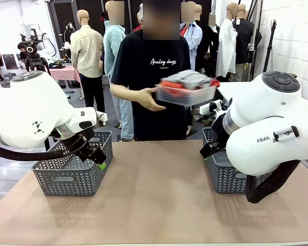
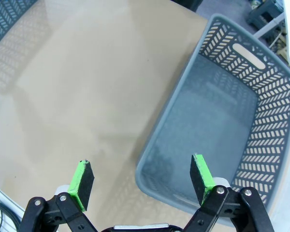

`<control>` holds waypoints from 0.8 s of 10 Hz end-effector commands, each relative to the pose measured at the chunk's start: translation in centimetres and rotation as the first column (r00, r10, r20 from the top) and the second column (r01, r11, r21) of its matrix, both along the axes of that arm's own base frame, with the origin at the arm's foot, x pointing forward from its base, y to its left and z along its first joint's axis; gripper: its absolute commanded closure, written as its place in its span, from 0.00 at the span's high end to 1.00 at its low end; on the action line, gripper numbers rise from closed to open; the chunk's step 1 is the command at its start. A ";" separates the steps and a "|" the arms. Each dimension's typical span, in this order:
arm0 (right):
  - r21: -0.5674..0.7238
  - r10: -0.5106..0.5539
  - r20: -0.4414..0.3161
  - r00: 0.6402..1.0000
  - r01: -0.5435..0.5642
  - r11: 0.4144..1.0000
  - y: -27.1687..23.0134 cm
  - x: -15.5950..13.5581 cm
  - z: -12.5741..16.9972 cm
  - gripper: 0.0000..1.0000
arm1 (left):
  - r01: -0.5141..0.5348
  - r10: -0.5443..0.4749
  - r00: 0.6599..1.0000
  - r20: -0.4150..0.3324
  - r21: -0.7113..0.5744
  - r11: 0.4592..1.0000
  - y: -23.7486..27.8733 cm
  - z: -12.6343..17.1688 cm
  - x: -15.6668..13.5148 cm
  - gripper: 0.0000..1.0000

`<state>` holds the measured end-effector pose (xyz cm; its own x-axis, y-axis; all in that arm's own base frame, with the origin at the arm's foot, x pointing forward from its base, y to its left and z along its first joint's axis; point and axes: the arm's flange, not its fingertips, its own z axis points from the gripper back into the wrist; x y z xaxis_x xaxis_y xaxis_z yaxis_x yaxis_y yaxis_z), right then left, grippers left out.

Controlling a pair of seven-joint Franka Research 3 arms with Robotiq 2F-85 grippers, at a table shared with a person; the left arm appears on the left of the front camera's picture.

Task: Sort the tops and bottoms.
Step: Lift clothes from the center of the table with your left hand.

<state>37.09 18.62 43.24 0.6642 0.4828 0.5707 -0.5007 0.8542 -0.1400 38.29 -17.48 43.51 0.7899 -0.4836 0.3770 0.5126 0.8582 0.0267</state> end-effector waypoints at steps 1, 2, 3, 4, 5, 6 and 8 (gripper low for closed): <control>0.001 0.003 -0.003 1.000 -0.003 1.000 0.1 0.0 -0.1 1.00 | 0.007 -0.007 1.000 0.002 0.010 1.000 0.2 -0.1 -0.1 0.96; 0.001 0.003 -0.003 1.000 -0.003 1.000 0.1 0.0 -0.1 1.00 | 0.007 -0.007 1.000 0.002 0.010 1.000 0.2 -0.1 -0.1 0.96; 0.001 0.003 -0.003 1.000 -0.003 1.000 0.1 0.0 -0.1 1.00 | 0.007 -0.007 1.000 0.002 0.010 1.000 0.2 -0.1 -0.1 0.96; 0.001 0.003 -0.003 1.000 -0.003 1.000 0.1 0.0 -0.1 1.00 | 0.007 -0.007 1.000 0.002 0.010 1.000 0.2 -0.1 -0.1 0.96; 0.001 0.003 -0.003 1.000 -0.003 1.000 0.1 0.0 -0.1 1.00 | 0.007 -0.007 1.000 0.002 0.010 1.000 0.2 -0.1 -0.1 0.96; 0.001 0.003 -0.003 1.000 -0.003 1.000 0.1 0.0 -0.1 1.00 | 0.007 -0.007 1.000 0.002 0.010 1.000 0.2 -0.1 -0.1 0.96; 0.025 0.018 0.005 1.000 -0.019 1.000 0.0 -0.3 0.3 1.00 | -0.004 0.004 1.000 0.014 -0.009 1.000 0.3 0.3 -0.1 0.96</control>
